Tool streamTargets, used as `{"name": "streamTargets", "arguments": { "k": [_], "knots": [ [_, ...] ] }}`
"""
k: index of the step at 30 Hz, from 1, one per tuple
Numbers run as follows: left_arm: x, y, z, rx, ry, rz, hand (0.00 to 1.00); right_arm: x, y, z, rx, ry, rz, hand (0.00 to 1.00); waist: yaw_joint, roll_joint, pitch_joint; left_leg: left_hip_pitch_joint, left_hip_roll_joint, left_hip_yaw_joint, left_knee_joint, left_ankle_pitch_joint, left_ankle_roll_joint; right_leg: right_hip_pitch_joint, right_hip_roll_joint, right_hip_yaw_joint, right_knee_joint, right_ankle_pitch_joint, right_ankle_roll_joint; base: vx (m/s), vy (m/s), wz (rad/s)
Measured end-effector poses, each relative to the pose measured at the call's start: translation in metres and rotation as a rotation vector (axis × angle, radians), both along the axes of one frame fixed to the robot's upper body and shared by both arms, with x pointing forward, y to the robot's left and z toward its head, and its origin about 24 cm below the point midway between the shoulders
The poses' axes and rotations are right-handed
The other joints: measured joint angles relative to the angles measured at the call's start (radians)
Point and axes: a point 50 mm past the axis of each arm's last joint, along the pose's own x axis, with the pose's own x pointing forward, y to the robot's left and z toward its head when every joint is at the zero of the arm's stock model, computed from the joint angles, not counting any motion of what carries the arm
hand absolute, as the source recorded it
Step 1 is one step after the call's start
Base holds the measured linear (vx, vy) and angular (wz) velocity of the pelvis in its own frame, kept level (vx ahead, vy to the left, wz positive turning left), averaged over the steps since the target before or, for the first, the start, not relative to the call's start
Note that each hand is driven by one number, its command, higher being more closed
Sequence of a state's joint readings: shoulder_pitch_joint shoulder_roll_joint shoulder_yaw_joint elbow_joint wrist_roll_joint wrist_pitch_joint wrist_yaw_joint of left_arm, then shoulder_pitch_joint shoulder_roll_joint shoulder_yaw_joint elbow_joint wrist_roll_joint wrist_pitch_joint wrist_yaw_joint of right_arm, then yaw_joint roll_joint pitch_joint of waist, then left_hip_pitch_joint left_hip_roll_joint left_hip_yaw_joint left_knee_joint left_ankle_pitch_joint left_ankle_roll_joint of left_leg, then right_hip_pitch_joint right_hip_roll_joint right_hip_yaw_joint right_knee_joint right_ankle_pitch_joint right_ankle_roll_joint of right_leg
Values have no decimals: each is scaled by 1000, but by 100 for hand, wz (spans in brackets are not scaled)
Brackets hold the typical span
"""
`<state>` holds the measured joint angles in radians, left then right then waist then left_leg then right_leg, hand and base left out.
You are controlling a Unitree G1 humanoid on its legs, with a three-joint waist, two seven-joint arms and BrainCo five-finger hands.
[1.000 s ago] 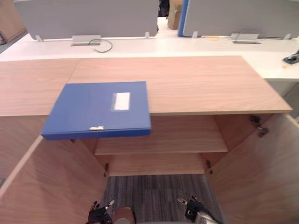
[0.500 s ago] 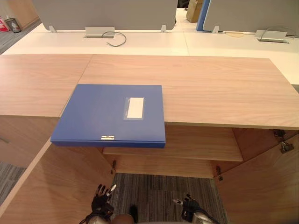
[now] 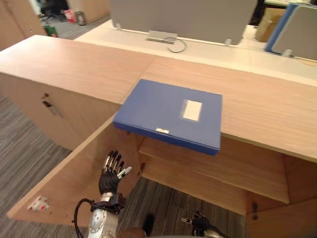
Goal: Walk over to the cabinet, pick up the folder, carry it to the office cabinet, place the folder inside the office cabinet, then close the office cabinet door
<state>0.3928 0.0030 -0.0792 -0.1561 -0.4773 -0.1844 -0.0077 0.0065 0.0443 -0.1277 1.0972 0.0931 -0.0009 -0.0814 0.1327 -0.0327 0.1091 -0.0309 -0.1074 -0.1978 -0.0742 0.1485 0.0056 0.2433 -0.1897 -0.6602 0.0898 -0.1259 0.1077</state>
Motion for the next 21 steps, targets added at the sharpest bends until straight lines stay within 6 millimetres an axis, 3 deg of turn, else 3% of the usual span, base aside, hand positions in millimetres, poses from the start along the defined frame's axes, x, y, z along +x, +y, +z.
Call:
{"name": "streamTargets", "arguments": {
  "k": [9, 14, 21],
  "knots": [
    [-7, 11, 50, 195, -154, 173, 0, 8, 7, 2, 4, -17, -14, 0, 26, -10, -25, -37, -25, -87, 31, 46, -5, 22, 13, -105, -12, -9, 10, -6, -16, 34],
    [-17, 23, 76, 477, -192, 391, 0, 19, 12, 5, -2, -39, -8, 0, 39, -13, -27, -37, -24, -92, 34, 43, -1, 22, 15, -105, -13, -9, 10, 0, 0, 0],
    [-22, 9, 100, 743, -307, 510, 0, 18, 16, 5, -30, -26, 32, 0, 40, -38, -47, -38, -11, -75, 28, 51, -3, 10, 21, -80, -18, -9, 9, 11, -5, -8]
  ]
}}
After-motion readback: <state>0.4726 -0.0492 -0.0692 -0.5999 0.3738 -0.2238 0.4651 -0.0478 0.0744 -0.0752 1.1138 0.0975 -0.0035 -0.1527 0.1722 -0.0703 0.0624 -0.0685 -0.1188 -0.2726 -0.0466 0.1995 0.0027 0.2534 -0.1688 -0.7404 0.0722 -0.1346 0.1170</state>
